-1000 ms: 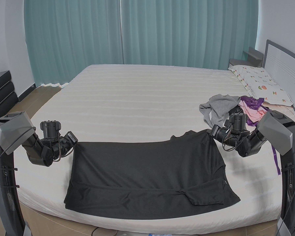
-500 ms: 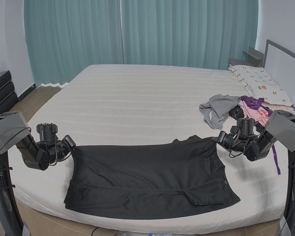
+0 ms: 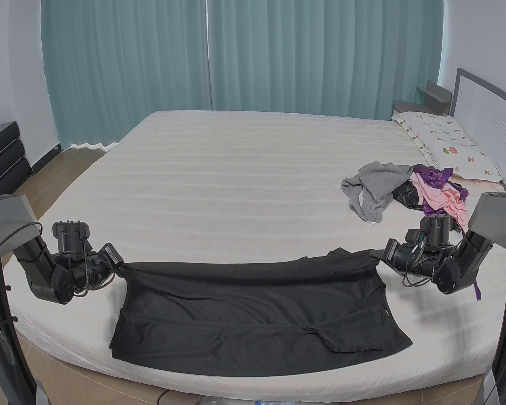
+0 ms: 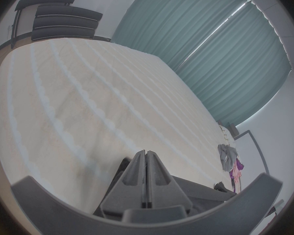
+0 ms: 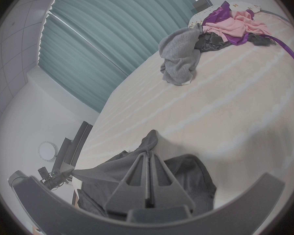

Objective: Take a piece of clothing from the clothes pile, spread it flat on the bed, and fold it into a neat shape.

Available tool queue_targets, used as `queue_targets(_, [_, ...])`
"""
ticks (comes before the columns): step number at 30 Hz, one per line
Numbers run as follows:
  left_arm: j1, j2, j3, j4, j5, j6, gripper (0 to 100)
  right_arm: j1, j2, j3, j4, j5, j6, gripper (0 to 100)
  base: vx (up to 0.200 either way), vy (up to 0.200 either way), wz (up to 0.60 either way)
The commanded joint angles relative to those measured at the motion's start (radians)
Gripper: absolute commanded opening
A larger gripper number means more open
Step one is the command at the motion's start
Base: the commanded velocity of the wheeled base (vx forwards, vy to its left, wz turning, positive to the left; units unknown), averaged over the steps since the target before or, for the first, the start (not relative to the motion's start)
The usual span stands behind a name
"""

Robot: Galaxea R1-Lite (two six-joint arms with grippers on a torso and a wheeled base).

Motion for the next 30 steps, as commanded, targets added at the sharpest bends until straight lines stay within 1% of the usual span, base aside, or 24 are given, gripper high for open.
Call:
queue_targets(1, [-0.002,-0.023,0.084,-0.001,-0.003,0.04,0,0.0,-0.039,0.112,-0.044,0.006,-0.007,0,0.0,0.0,0.0])
queue_targets(6, [-0.005,-0.028,0.145,-0.009,-0.006,0.063,0,-0.009,-0.035,0.167,-0.05,0.006,-0.041,0,0.0,0.0,0.0])
queue_targets(7, [-0.005,-0.028,0.192,-0.035,-0.022,0.082,0,-0.021,-0.028,0.199,-0.05,0.007,-0.07,0,0.0,0.0,0.0])
queue_targets(9, [-0.004,-0.028,0.245,-0.079,-0.046,0.109,0,-0.029,-0.021,0.234,-0.061,0.017,-0.097,0,0.0,0.0,0.0])
queue_targets(11, [-0.004,-0.026,0.255,-0.089,-0.049,0.113,0,-0.031,-0.018,0.24,-0.065,0.02,-0.1,0,0.0,0.0,0.0])
queue_targets(12, [-0.005,-0.017,0.303,-0.135,-0.052,0.128,0,-0.034,-0.002,0.271,-0.093,0.027,-0.11,0,0.0,0.0,0.0])
queue_targets(14, [-0.007,-0.008,0.332,-0.156,-0.056,0.13,0,-0.034,0.007,0.285,-0.117,0.027,-0.11,0,0.0,0.0,0.0])
queue_targets(22, [-0.008,0.04,0.353,-0.165,-0.056,0.13,0,-0.024,0.014,0.316,-0.117,0.027,-0.117,0,0.0,0.0,0.0])
queue_targets(30, [-0.019,0.046,0.369,-0.165,-0.056,0.132,0,-0.021,0.03,0.322,-0.111,0.023,-0.119,0,0.0,0.0,0.0])
